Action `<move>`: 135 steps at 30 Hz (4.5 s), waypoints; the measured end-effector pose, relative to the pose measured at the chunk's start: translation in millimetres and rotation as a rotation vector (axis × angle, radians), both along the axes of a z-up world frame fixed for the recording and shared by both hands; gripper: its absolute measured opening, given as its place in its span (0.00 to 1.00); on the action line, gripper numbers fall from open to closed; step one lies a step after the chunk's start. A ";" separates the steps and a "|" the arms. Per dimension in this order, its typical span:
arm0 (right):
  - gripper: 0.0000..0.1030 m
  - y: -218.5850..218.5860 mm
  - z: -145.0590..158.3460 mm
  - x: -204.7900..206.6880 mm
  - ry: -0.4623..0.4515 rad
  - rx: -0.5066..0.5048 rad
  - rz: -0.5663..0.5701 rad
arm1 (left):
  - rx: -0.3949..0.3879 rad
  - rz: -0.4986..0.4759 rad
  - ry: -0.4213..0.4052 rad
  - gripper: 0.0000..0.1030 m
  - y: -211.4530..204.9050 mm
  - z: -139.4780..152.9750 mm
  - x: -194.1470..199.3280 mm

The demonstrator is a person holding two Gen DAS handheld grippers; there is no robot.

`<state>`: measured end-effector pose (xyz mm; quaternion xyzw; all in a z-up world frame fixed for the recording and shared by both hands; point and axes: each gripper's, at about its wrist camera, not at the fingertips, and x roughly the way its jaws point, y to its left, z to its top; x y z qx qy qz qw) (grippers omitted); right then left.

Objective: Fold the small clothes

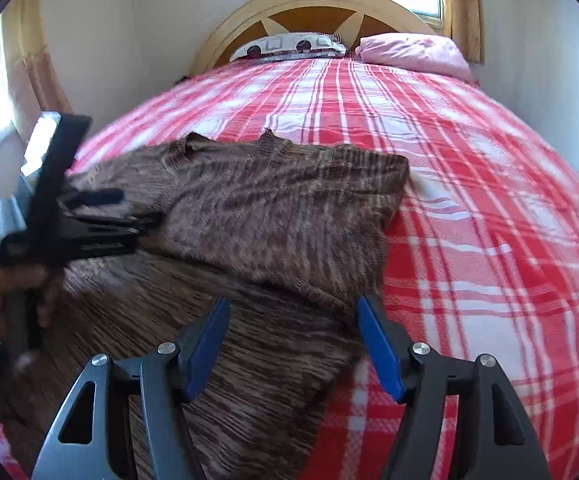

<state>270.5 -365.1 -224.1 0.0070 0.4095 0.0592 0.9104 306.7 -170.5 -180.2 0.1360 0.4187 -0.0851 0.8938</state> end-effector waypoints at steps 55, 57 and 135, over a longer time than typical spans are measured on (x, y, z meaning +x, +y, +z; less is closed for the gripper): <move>0.65 111.9 -2.1 -47.0 -0.125 -0.107 0.209 | -0.457 0.763 -0.034 0.11 378.2 -11.9 44.2; 0.65 112.4 -3.0 -45.8 -0.120 -0.110 0.207 | -0.476 0.753 -0.038 0.09 379.5 -10.1 41.1; 0.65 104.3 -2.0 -44.2 -0.107 -0.053 0.217 | -0.062 0.109 -0.320 0.97 108.0 63.0 -35.2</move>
